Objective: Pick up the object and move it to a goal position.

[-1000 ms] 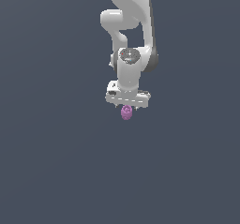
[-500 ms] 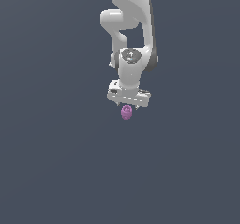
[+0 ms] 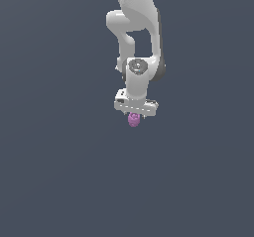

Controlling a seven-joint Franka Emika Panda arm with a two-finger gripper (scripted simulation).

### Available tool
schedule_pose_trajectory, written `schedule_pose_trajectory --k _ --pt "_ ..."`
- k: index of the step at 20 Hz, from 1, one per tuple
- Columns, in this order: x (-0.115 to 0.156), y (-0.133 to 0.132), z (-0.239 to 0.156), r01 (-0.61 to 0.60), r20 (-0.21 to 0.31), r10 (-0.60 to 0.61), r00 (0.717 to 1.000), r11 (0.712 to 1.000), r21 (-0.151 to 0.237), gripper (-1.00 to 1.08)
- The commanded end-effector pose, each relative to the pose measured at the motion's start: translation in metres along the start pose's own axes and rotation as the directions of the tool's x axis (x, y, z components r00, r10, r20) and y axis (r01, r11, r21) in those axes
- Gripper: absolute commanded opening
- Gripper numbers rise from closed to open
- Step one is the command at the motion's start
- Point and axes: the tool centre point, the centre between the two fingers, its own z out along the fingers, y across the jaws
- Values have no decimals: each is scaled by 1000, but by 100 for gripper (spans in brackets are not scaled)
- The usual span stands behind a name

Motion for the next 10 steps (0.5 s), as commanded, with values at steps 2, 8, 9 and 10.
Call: schedule_pose_trajectory --k 2,8,9,10 --pt "0 0 15 -1 0 1 1000 1000 0 100" --pt "0 0 22 -1 0 1 1000 1000 0 -100" --pt "0 0 22 -1 0 1 1000 1000 0 -100" --pt "0 0 22 -1 0 1 1000 1000 0 -100"
